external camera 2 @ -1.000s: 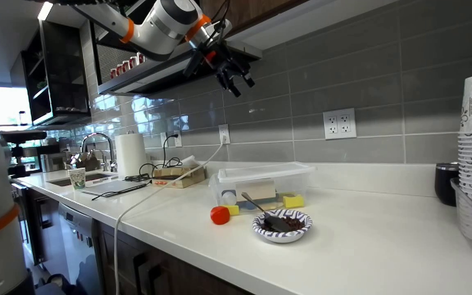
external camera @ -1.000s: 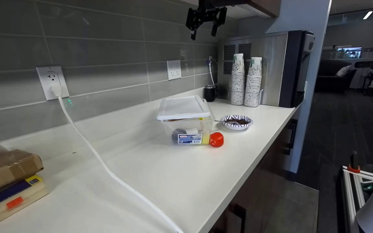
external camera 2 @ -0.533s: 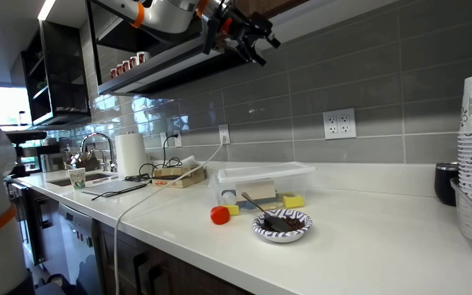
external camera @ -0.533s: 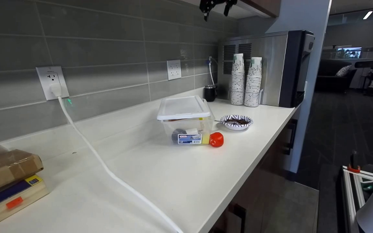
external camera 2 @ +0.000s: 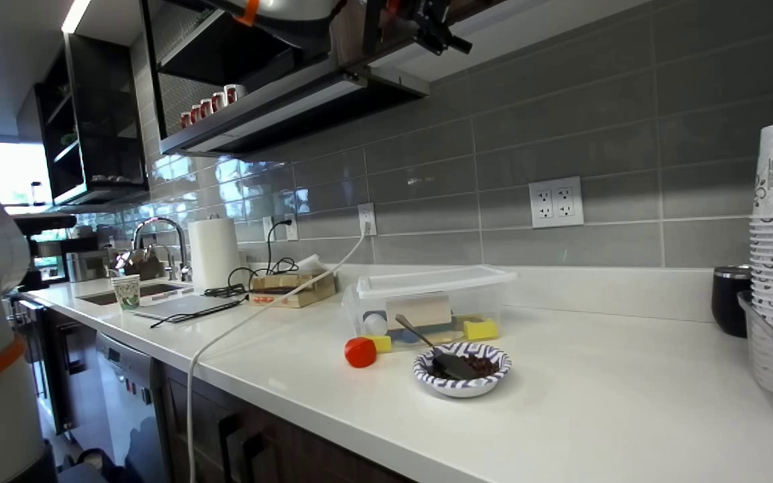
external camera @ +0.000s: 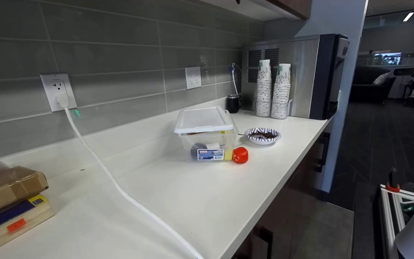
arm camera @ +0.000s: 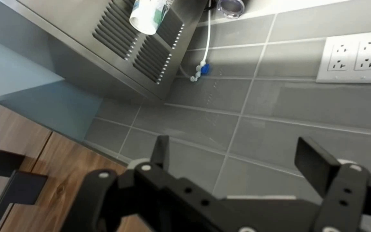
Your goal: Partially open the cabinet's left door, then close it
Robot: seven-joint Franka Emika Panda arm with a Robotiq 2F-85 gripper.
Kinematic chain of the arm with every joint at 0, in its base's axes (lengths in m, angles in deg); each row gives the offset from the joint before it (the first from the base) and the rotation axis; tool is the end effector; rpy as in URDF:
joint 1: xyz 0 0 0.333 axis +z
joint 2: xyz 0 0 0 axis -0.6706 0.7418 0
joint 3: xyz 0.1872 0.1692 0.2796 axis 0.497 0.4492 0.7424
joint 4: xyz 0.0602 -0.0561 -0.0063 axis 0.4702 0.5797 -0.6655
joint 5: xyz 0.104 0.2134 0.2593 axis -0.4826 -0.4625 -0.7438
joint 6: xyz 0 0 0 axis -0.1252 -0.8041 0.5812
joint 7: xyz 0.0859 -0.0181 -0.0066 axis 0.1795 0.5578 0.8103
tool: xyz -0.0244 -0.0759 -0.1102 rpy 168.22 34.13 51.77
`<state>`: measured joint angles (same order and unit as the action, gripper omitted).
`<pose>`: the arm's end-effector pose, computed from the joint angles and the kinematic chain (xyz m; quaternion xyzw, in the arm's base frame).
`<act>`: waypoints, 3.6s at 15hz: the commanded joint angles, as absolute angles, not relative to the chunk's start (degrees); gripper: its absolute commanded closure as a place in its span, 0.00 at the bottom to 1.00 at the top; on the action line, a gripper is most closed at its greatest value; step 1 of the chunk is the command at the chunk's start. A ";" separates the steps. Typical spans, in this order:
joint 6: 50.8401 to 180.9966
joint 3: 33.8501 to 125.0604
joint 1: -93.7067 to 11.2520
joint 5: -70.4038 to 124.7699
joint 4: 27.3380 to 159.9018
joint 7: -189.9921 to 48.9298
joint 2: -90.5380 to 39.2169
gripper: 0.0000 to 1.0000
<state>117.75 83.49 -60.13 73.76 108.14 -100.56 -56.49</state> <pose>0.4586 -0.1723 0.7587 0.8322 -0.2172 0.3908 0.3279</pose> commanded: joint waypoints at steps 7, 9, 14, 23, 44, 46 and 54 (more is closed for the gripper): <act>112.82 79.91 -56.38 83.32 102.69 -100.58 -51.88 0.00; 112.03 78.84 -56.02 82.93 104.02 -98.72 -53.10 0.00; 109.29 76.08 -56.78 83.51 107.19 -95.64 -57.06 0.00; 110.49 72.03 -59.07 85.69 102.46 -100.14 -57.44 0.00; 124.89 65.40 -63.85 84.50 67.83 -114.98 -34.49 0.00; 124.60 64.52 -64.55 84.81 65.71 -115.84 -32.94 0.00; 120.61 63.64 -64.69 86.38 65.47 -115.82 -34.64 0.00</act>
